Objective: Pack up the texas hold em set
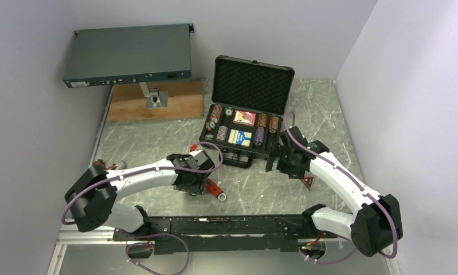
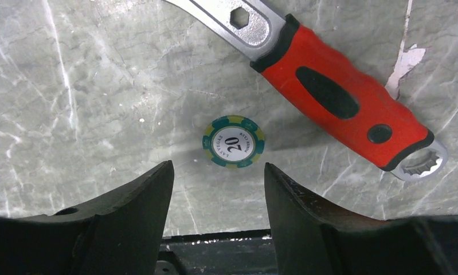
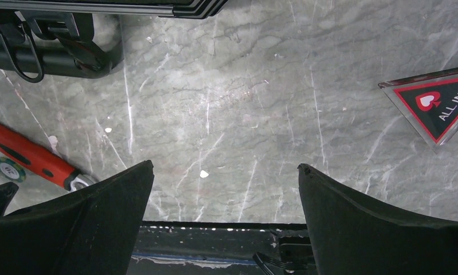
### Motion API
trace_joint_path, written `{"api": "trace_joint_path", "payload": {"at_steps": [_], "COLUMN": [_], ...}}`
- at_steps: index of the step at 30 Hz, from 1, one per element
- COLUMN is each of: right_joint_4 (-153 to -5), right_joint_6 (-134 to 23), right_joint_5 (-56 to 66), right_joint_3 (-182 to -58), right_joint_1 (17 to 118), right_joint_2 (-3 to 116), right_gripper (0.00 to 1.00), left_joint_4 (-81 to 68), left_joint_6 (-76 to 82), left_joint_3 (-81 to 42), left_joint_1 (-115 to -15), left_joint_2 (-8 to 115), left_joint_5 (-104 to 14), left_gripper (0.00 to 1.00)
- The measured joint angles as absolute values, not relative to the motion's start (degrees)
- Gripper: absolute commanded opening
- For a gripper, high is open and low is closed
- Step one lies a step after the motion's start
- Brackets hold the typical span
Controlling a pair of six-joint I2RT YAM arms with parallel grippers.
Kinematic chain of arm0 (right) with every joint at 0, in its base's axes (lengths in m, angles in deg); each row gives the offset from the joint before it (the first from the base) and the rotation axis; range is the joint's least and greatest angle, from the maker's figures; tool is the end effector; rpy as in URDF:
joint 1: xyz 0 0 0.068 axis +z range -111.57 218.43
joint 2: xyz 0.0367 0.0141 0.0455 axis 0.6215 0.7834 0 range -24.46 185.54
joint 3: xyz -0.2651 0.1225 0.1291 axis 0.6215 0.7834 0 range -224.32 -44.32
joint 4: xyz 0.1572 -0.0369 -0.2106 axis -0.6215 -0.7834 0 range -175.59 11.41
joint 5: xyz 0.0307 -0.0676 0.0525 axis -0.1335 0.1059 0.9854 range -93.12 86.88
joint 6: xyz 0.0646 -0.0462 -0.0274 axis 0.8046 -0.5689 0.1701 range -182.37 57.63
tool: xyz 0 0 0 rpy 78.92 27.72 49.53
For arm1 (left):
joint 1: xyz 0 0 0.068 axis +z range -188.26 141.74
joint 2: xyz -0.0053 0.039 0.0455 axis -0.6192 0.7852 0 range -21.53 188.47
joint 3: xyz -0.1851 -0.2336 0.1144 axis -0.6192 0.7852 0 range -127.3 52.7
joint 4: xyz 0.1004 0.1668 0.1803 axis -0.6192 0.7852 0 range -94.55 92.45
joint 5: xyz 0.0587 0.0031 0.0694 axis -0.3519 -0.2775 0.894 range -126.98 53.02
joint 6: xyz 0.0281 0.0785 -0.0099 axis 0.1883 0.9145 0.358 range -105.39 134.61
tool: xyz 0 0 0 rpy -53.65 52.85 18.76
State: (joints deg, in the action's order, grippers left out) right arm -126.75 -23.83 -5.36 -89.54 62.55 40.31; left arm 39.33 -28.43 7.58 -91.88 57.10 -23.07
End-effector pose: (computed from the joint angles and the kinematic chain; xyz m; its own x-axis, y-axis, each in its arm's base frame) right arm 0.1818 0.0782 0.2321 -0.9065 0.2762 -0.3193 0.2174 0.9537 0.2080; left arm 0.1513 -0.1756 0.1897 -0.9352 0.1524 -0.3197 0.1533 0.9879 0.0224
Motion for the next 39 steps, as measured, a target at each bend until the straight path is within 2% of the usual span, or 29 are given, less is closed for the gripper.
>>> {"api": "trace_joint_path", "payload": {"at_steps": [15, 20, 28, 39], "right_joint_4": [-126.8, -126.8, -126.9, -126.9], "right_joint_6": [-23.6, -23.5, -23.5, -23.5], "right_joint_5": [-5.5, -5.5, -5.6, -5.6], "right_joint_3": [-90.4, -90.6, -91.3, -91.3], "right_joint_1": [62.5, 62.5, 62.5, 62.5], "right_joint_2": [40.6, 41.1, 41.7, 41.7], "right_gripper": [1.0, 1.0, 1.0, 1.0], "left_joint_4": [31.5, 31.1, 30.3, 30.5], "left_joint_6": [-25.0, -24.8, -25.5, -25.5], "left_joint_3": [10.0, 10.1, 11.3, 11.4], "left_joint_1": [-89.4, -89.4, -89.2, -89.2], "left_joint_2": [59.5, 60.5, 59.6, 58.9], "left_joint_5": [-26.4, -26.6, -26.3, -26.2], "left_gripper": [0.64, 0.58, 0.32, 0.28]}}
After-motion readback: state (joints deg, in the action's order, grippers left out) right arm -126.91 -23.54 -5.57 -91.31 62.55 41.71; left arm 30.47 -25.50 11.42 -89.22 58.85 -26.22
